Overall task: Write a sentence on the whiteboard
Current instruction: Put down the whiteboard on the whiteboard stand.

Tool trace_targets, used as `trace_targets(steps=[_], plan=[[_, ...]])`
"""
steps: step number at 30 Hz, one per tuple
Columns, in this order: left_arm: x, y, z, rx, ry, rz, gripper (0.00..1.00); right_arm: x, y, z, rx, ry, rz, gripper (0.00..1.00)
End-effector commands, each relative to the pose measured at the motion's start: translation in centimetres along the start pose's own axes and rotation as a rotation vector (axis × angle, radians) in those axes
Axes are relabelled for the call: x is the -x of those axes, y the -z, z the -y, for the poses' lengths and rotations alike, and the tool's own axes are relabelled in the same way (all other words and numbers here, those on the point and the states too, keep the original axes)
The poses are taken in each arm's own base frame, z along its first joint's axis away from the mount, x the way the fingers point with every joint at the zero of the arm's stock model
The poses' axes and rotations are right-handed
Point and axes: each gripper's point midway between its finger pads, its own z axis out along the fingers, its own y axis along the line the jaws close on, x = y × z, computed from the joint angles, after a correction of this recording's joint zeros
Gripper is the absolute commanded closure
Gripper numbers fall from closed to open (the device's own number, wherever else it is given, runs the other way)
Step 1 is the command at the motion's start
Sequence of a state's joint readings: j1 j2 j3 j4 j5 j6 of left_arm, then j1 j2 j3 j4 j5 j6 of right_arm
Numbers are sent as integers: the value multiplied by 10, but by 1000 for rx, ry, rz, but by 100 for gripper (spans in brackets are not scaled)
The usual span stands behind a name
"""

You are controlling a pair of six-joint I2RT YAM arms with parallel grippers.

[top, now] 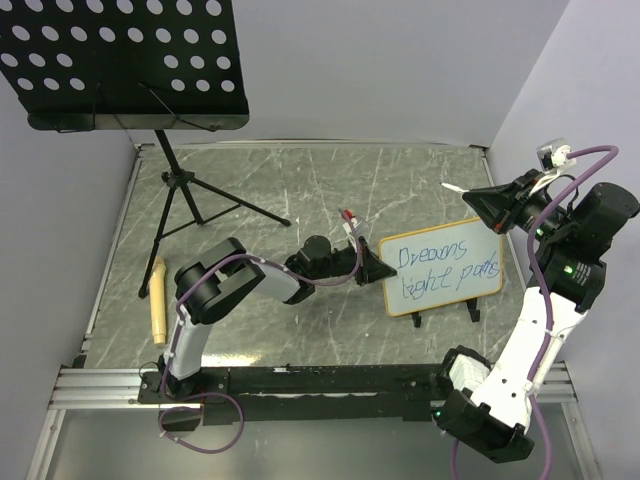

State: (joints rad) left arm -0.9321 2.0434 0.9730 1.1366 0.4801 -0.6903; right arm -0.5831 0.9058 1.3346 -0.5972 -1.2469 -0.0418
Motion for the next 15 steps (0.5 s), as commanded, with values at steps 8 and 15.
trace_targets(steps=[8, 15], plan=[[21, -4, 15, -42, -116, 15, 99, 7, 2, -8, 30, 35, 22, 100], [39, -5, 38, -146, -86, 83, 99, 8, 2, -14, 53, 25, 31, 100]])
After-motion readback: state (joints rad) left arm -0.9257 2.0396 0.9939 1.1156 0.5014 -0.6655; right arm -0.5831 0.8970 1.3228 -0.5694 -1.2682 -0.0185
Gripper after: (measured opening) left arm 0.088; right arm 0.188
